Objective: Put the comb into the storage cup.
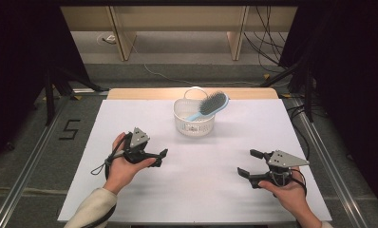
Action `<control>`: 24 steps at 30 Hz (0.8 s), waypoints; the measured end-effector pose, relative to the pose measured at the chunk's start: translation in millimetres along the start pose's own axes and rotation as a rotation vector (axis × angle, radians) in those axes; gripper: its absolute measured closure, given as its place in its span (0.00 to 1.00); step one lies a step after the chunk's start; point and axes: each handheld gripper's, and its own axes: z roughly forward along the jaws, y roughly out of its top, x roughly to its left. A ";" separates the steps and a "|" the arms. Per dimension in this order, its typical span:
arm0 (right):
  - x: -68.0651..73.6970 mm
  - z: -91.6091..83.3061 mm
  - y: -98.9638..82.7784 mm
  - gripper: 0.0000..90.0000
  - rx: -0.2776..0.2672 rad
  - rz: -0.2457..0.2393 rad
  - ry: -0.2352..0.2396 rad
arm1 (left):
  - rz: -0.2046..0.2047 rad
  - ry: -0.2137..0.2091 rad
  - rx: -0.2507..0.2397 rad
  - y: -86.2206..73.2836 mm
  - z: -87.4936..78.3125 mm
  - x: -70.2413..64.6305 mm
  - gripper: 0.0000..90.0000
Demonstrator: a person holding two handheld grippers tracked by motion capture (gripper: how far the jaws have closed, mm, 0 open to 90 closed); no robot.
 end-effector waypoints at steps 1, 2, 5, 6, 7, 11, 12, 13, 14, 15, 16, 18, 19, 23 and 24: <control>-0.1 0.0 -0.1 0.18 0.001 -0.001 0.000 | 0.000 0.000 -0.002 -0.3 -0.9 -0.4 0.00; -0.1 0.1 -0.1 0.18 0.001 0.000 0.000 | 0.002 -0.001 -0.003 -0.7 -1.9 -0.5 0.00; 0.0 0.0 0.0 0.18 -0.001 0.000 0.000 | 0.006 -0.002 -0.003 -2.2 -3.8 -1.6 0.00; 0.0 -0.1 0.0 0.18 0.000 -0.001 -0.001 | 0.006 -0.006 -0.002 -3.0 -4.3 -2.1 0.00; 0.1 -0.1 0.0 0.18 0.000 -0.001 -0.002 | 0.011 -0.010 -0.001 -3.8 -4.8 -2.4 0.00; 0.0 -0.1 -0.1 0.18 0.001 -0.001 -0.001 | 0.020 -0.015 0.005 -7.8 -7.2 -3.7 0.00; 0.0 -0.1 -0.1 0.18 0.000 0.000 0.000 | 0.021 -0.015 0.006 -8.9 -7.8 -3.9 0.00; -0.1 0.0 -0.1 0.18 0.000 0.000 -0.001 | 0.026 -0.016 0.009 -9.8 -8.8 -3.8 0.00; -0.1 0.0 -0.1 0.18 0.001 0.000 -0.001 | 0.028 -0.016 0.011 -10.6 -9.6 -3.8 0.00; -0.1 0.0 -0.1 0.18 0.001 0.000 -0.001 | 0.030 -0.017 0.012 -11.4 -10.5 -3.6 0.00; 0.0 0.1 -0.1 0.18 0.002 -0.001 -0.001 | 0.031 -0.017 0.012 -12.1 -11.3 -3.5 0.00; 0.1 0.2 -0.1 0.18 0.001 -0.001 0.000 | 0.033 -0.016 0.012 -13.7 -13.1 -3.4 0.00; 0.1 0.2 -0.2 0.18 0.002 0.000 0.000 | 0.035 -0.014 0.014 -14.4 -14.0 -3.4 0.00; -0.1 0.2 -0.2 0.18 0.002 0.000 -0.002 | 0.033 -0.013 0.011 -17.1 -16.9 -3.9 0.00; -0.2 0.3 -0.2 0.18 0.001 -0.001 -0.002 | 0.036 -0.014 0.013 -17.7 -17.8 -3.9 0.00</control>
